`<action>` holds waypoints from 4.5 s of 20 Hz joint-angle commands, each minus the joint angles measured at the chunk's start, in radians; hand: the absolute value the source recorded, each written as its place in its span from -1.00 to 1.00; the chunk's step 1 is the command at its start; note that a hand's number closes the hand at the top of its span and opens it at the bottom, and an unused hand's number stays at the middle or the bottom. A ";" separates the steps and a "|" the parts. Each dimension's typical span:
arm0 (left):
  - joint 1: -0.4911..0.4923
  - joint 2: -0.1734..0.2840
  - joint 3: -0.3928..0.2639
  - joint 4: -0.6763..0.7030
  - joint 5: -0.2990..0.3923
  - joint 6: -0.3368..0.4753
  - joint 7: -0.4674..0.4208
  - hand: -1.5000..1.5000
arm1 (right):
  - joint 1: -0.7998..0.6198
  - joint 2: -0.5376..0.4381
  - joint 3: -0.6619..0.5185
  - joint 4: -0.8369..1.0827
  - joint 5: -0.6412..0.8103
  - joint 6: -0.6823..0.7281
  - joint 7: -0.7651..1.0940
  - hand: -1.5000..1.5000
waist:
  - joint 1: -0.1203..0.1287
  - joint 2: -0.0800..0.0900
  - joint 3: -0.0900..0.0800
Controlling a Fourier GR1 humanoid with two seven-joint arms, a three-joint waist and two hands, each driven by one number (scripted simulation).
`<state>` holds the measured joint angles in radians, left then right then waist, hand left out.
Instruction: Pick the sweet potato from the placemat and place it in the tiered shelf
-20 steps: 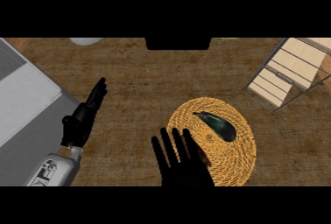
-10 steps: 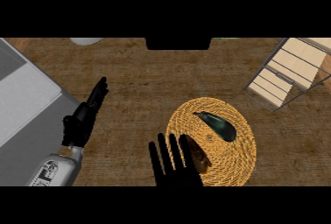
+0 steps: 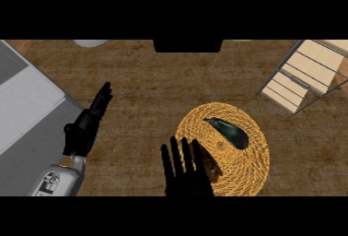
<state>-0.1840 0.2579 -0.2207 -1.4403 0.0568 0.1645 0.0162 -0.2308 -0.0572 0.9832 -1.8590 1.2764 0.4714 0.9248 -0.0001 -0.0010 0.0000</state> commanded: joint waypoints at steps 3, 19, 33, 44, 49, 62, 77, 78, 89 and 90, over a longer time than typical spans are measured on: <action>0.011 -0.068 -0.001 0.031 -0.050 0.010 -0.031 0.00 | 0.074 -0.001 -0.009 0.059 0.071 -0.063 -0.002 -1.00 | -0.001 0.000 0.000; 0.036 -0.075 0.072 -0.074 -0.087 -0.071 0.062 0.00 | 0.078 -0.007 -0.126 0.131 0.134 -0.047 -0.111 -1.00 | 0.001 0.000 0.000; -0.009 -0.135 0.121 0.058 -0.153 -0.101 -0.034 0.00 | 0.051 0.055 -0.222 0.353 0.187 -0.178 -0.197 -1.00 | 0.000 0.001 0.000; 0.056 -0.161 0.108 -0.075 -0.178 -0.112 0.059 0.00 | 0.031 0.057 -0.234 0.479 0.173 -0.233 -0.222 1.00 | 0.007 0.000 0.000; 0.042 -0.147 0.134 -0.029 -0.175 -0.135 0.003 0.00 | 0.052 -0.028 -0.238 0.354 0.233 -0.112 -0.326 1.00 | 0.001 0.000 0.000; 0.038 -0.143 0.172 -0.021 -0.166 -0.143 0.011 0.00 | 0.323 -0.311 -0.308 0.069 -0.125 -0.279 -0.794 1.00 | -0.034 0.002 0.006; 0.070 -0.137 0.197 -0.035 -0.157 -0.132 -0.003 0.00 | 0.571 -0.651 -0.941 -0.205 -1.050 -0.144 -1.395 1.00 | -0.067 -0.006 0.002; 0.061 -0.133 0.200 -0.021 -0.157 -0.137 -0.018 0.00 | 0.570 -0.676 -1.006 -0.197 -1.118 -0.112 -1.423 1.00 | -0.064 -0.003 0.001; 0.055 -0.136 0.178 -0.043 -0.163 -0.157 0.013 0.00 | 0.491 -0.886 -1.630 0.049 -1.656 0.118 -1.368 1.00 | -0.013 -0.001 -0.001; 0.071 -0.139 0.166 -0.044 -0.171 -0.161 0.004 0.00 | 0.504 -0.880 -1.667 0.080 -1.663 0.135 -1.387 1.00 | -0.014 -0.002 -0.001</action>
<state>-0.1295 0.1229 -0.0414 -1.4831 -0.1039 0.0087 0.0348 0.3028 -0.8916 -0.5326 -1.8708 -0.2498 0.5367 -0.4837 -0.0290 -0.0047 -0.0010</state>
